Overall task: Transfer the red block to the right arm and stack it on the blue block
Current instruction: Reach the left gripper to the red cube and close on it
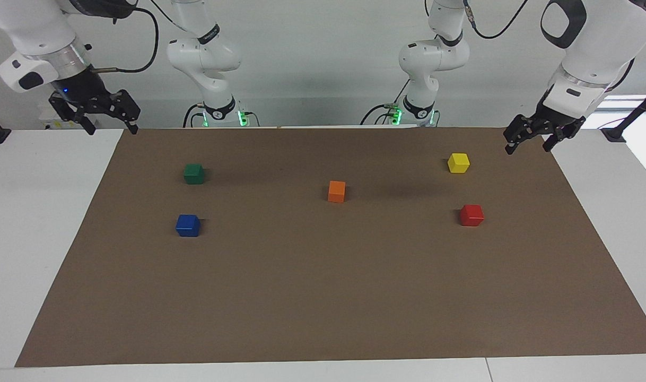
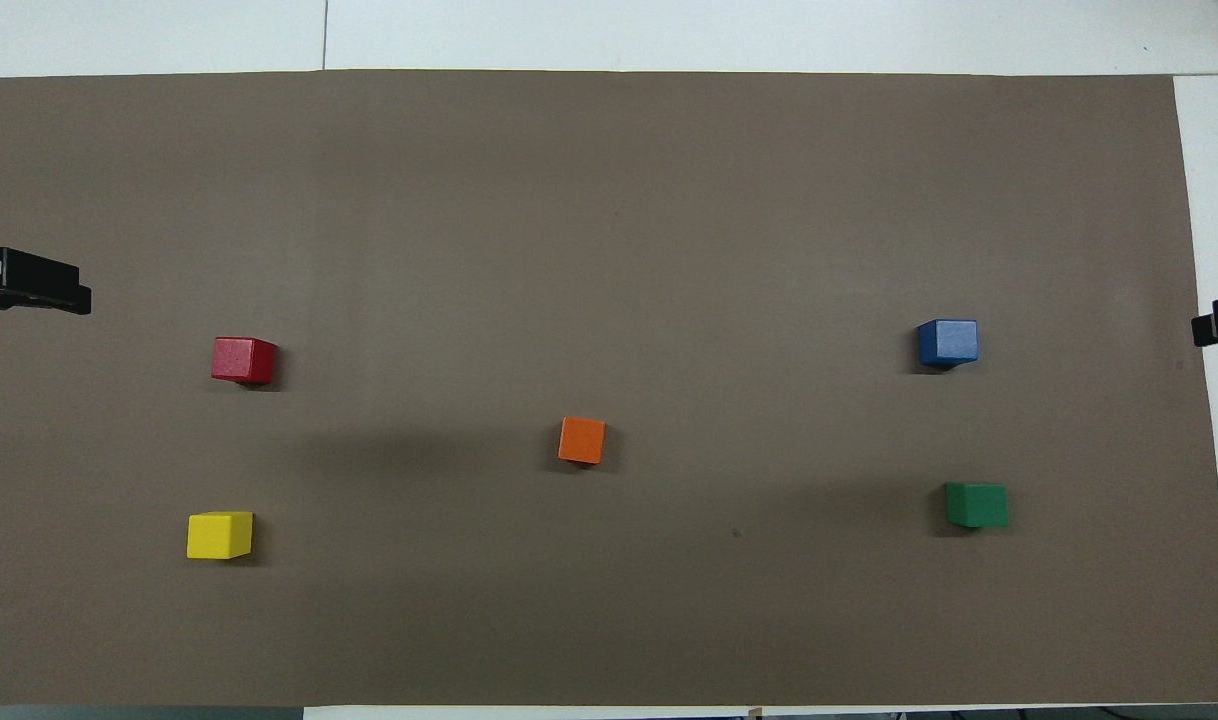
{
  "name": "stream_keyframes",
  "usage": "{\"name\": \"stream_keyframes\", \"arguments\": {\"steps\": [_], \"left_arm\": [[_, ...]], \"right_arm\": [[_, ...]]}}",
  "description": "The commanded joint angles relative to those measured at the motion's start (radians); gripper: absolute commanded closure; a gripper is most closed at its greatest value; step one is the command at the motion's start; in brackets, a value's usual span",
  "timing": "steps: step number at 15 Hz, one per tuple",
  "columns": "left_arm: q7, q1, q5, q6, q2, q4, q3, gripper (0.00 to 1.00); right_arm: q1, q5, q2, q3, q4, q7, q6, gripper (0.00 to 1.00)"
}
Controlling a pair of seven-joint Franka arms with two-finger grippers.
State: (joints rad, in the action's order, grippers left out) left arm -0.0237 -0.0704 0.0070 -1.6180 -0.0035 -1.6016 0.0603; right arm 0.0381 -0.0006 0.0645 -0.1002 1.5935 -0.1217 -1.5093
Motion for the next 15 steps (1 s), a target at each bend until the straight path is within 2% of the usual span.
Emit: {"name": "stream_keyframes", "arguments": {"steps": [1,6,9,12,15], "left_arm": [[-0.012,0.02,-0.018,0.007,0.004,0.009,-0.016,0.0],[-0.004,0.011,-0.016,-0.012,-0.041,-0.073,-0.016,0.0],[-0.005,0.004,-0.016,-0.192,-0.072,-0.239,-0.016,0.0],[-0.013,0.003,-0.016,-0.316,-0.052,-0.337,-0.017,0.0],[-0.013,0.009,-0.016,-0.535,-0.012,-0.51,-0.016,0.0]], "right_arm": [[0.0,-0.015,0.005,-0.001,-0.004,-0.013,0.017,0.0],[0.005,-0.015,0.005,-0.001,-0.006,-0.016,0.017,0.0],[0.002,-0.015,0.005,-0.001,-0.003,-0.015,0.017,0.0],[0.002,-0.007,0.018,0.0,0.022,-0.021,0.008,0.0],[-0.001,0.123,0.084,0.002,0.181,-0.019,-0.078,0.0]]}}
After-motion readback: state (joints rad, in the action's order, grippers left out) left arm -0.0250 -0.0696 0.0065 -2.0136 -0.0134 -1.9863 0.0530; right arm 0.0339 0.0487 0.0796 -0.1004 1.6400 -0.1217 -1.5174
